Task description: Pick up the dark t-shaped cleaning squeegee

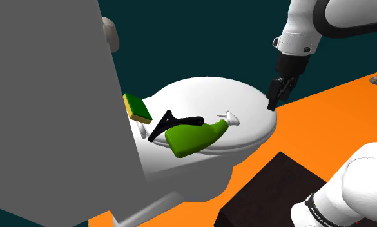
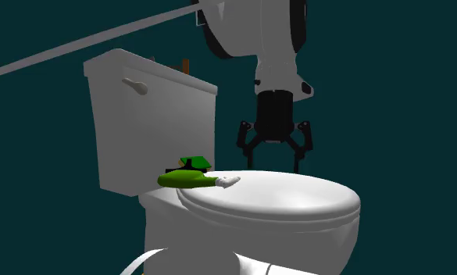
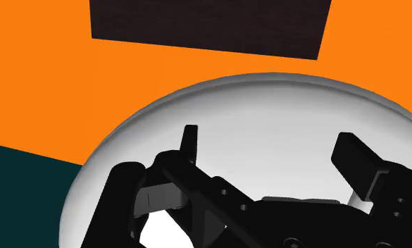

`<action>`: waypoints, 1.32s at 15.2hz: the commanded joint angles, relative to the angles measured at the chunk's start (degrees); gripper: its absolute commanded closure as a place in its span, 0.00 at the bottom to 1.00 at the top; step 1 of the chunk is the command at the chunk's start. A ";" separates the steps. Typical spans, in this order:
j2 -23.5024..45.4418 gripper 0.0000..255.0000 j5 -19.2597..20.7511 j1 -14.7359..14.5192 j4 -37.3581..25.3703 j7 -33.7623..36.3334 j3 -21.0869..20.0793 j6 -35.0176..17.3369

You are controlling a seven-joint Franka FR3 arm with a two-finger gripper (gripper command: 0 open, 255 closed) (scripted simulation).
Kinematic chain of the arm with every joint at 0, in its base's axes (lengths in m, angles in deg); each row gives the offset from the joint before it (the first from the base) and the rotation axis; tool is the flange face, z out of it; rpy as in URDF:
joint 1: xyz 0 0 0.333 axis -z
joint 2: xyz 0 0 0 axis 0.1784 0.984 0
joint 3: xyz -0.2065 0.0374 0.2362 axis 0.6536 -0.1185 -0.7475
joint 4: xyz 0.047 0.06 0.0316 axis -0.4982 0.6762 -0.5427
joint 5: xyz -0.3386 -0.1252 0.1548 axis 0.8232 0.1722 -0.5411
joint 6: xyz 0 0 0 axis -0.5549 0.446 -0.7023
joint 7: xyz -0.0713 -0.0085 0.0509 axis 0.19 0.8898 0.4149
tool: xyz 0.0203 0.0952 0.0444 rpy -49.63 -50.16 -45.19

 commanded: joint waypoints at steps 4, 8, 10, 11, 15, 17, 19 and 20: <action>6.44 0.00 -2.09 -1.73 -4.68 0.33 -1.91 -0.24; 14.93 0.00 -4.40 -3.78 -11.63 0.75 -4.38 0.11; 19.16 0.00 -5.35 -4.73 -15.42 1.00 -5.59 0.55; 21.28 0.00 -5.77 -5.20 -17.40 1.15 -6.19 0.84; 29.83 0.00 -7.10 -7.04 -25.90 1.89 -8.62 2.45; 34.19 0.00 -7.54 -7.97 -30.55 2.38 -9.84 3.54; 38.65 0.00 -7.82 -8.96 -35.52 2.97 -11.06 4.81; 40.93 0.00 -7.90 -9.49 -38.14 3.31 -11.67 5.53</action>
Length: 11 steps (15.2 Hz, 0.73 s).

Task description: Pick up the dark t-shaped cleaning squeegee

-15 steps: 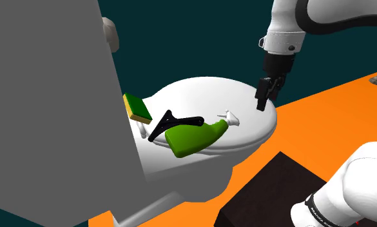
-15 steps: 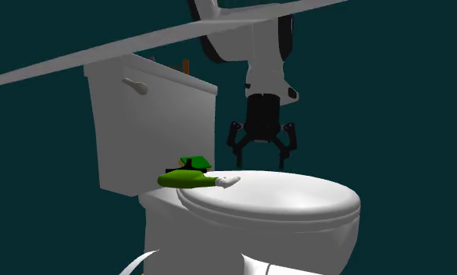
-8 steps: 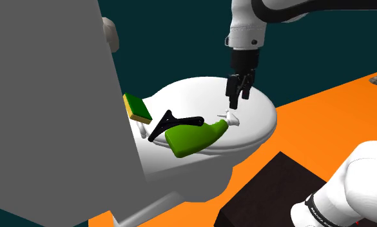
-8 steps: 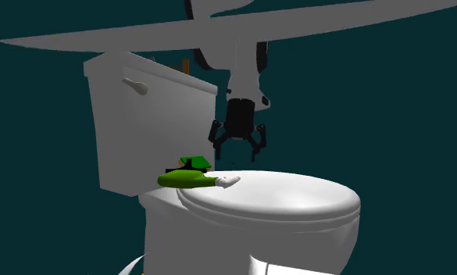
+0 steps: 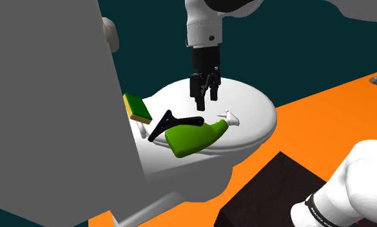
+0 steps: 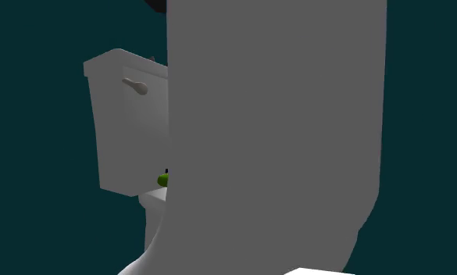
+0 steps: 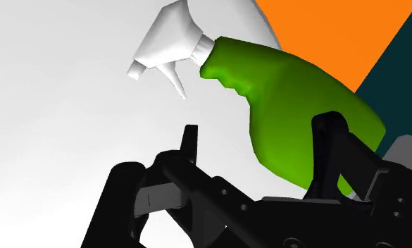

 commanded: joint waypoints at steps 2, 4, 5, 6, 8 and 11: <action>6.70 0.00 -0.23 -1.68 -7.74 1.00 -1.80 2.23; 11.61 0.00 -0.08 -2.99 -13.82 1.89 -3.00 4.12; 14.19 0.00 0.07 -3.74 -17.10 2.38 -3.59 5.20; 16.85 0.00 0.26 -4.56 -20.59 2.91 -4.16 6.38; 17.21 0.00 0.29 -4.74 -20.29 2.79 -4.21 5.82; 16.64 0.00 0.25 -4.64 -17.23 2.13 -4.13 3.38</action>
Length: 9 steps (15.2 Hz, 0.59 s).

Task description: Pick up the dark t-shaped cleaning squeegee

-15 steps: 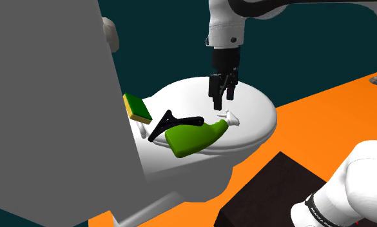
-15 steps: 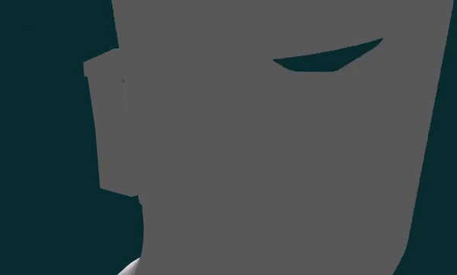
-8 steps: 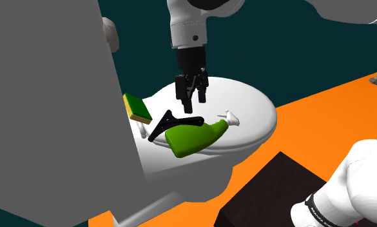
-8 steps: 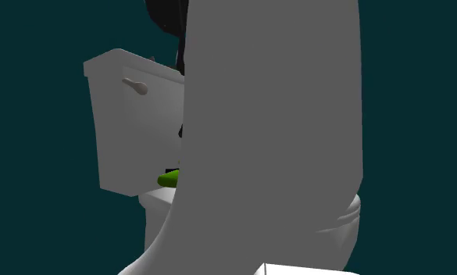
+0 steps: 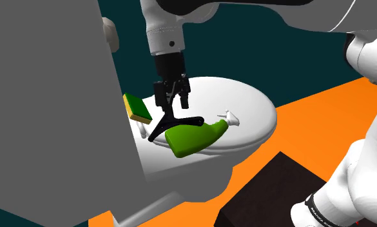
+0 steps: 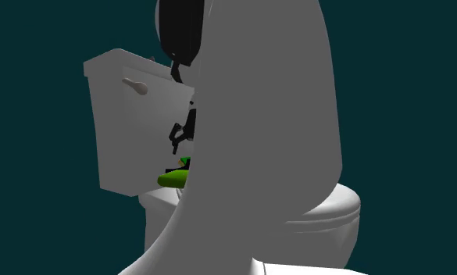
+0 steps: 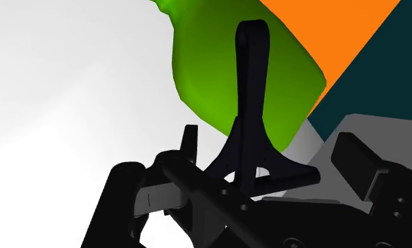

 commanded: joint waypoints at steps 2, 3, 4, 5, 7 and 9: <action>-0.32 0.00 0.00 0.06 2.66 -0.61 0.05 -2.29; -0.50 0.00 0.00 0.09 4.10 -0.91 0.08 -3.52; -0.50 0.00 0.00 0.09 4.10 -0.91 0.08 -3.52; -0.51 0.00 0.00 0.09 4.11 -0.91 0.08 -3.53; -0.37 1.00 0.04 0.09 3.97 -0.92 0.09 -3.52; -0.37 1.00 0.05 0.10 3.96 -0.94 0.10 -3.50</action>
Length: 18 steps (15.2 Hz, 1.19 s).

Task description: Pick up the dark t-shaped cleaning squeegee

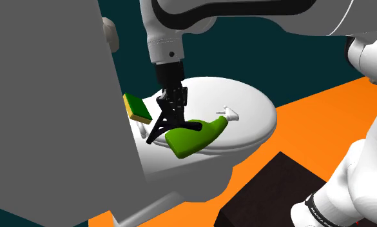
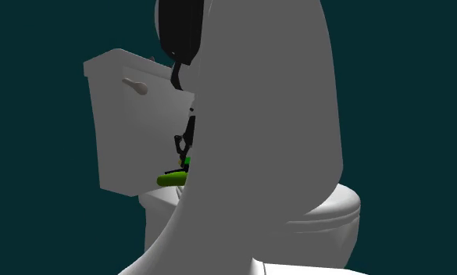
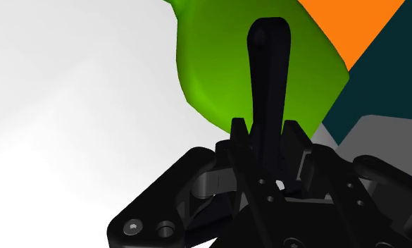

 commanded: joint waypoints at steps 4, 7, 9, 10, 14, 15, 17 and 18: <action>-0.01 1.00 0.02 0.02 0.10 -0.03 0.02 -0.03; 0.02 1.00 -0.02 -0.02 -0.72 0.21 -0.03 0.74; 0.29 1.00 -0.01 -0.07 -2.61 0.62 -0.06 2.32; 0.45 1.00 -0.01 -0.10 -3.59 0.82 -0.09 3.12; 1.29 1.00 0.05 -0.26 -7.78 1.72 -0.19 6.40; 1.55 1.00 0.07 -0.31 -8.91 1.96 -0.22 7.24; 2.14 1.00 0.12 -0.44 -11.26 2.47 -0.28 8.97; 2.48 1.00 0.15 -0.51 -12.50 2.74 -0.32 9.85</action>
